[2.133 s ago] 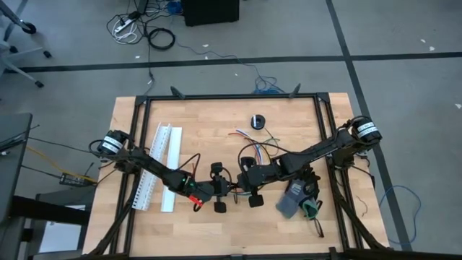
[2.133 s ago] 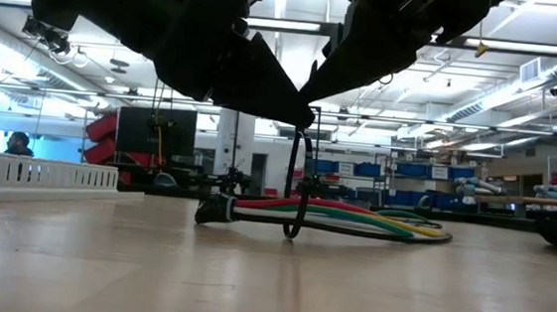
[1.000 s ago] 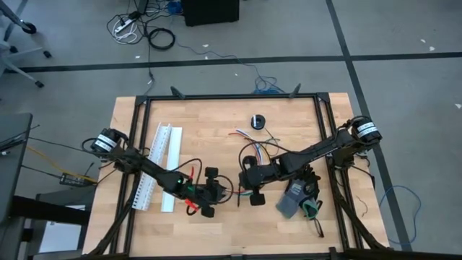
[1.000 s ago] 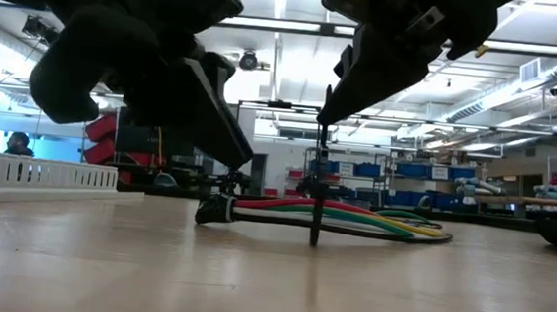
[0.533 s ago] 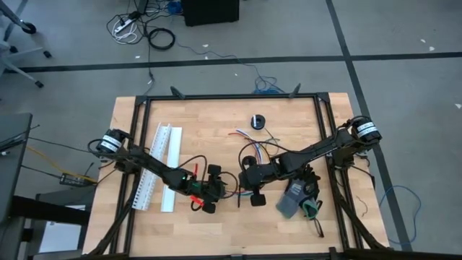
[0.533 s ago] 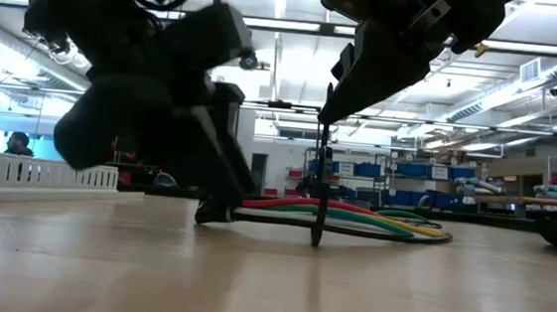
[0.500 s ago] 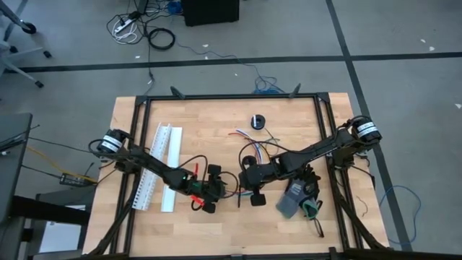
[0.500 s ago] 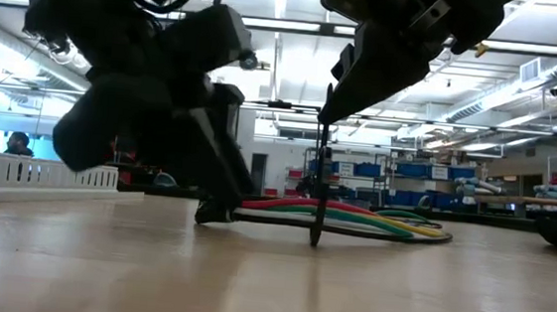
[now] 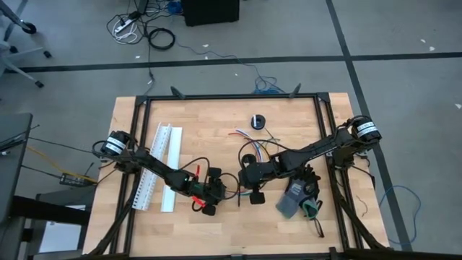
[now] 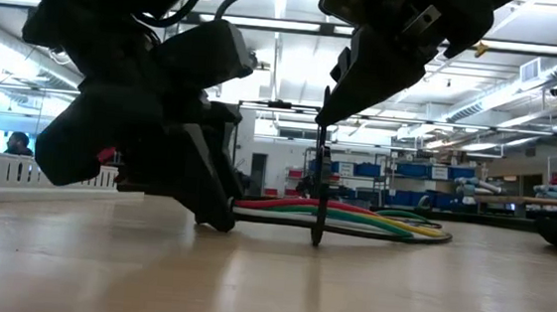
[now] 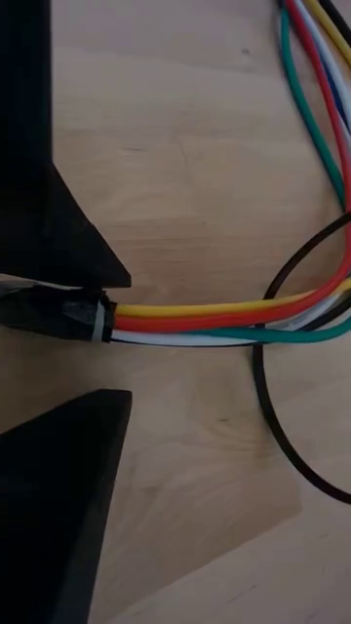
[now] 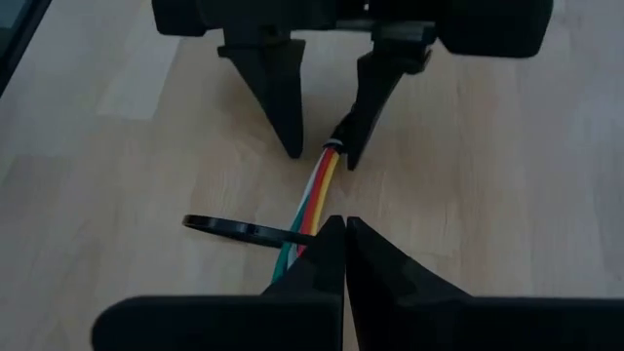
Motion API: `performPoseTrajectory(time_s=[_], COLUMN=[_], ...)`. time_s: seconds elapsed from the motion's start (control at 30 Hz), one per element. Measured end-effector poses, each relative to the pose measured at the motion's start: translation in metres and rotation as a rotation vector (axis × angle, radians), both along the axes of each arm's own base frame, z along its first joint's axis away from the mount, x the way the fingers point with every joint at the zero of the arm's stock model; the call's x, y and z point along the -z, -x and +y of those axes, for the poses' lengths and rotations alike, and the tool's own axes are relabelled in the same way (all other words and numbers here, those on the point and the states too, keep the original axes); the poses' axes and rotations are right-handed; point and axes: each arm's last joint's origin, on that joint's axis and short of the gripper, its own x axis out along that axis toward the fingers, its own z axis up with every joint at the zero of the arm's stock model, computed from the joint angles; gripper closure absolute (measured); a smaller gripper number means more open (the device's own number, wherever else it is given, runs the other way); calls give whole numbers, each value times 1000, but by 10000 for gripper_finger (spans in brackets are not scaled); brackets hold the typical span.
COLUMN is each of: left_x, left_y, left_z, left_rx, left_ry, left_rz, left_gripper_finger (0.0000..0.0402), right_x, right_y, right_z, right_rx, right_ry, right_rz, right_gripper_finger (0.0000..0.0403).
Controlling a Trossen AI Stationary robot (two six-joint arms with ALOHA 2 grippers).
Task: Ziptie cables
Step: Wrap the cables together using a ziptie
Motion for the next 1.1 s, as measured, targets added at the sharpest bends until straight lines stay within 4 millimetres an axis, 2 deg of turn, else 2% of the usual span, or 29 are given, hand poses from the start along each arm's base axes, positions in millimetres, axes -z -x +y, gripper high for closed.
performPoseTrajectory(time_s=[0.23,0.33,0.47,0.7,1.1], left_x=[-1,-1,0,0,0], left_y=[-2,-2,-1,-1,2], left_z=[0,0,0,0,-6], left_rx=[-8,-13,-24,-21,-19], left_ry=[4,9,16,13,-3], left_rz=[-22,-23,-24,-19,-24], left_gripper_finger=[226,238,278,377,379], right_x=[0,0,1,1,3], right_y=[0,0,0,1,2], right_z=[-1,-1,-1,-1,-1], right_rx=[3,3,2,-1,-1], right_ry=[1,0,-14,-17,-11], right_rz=[4,5,10,17,40], right_gripper_finger=[402,402,403,403,403])
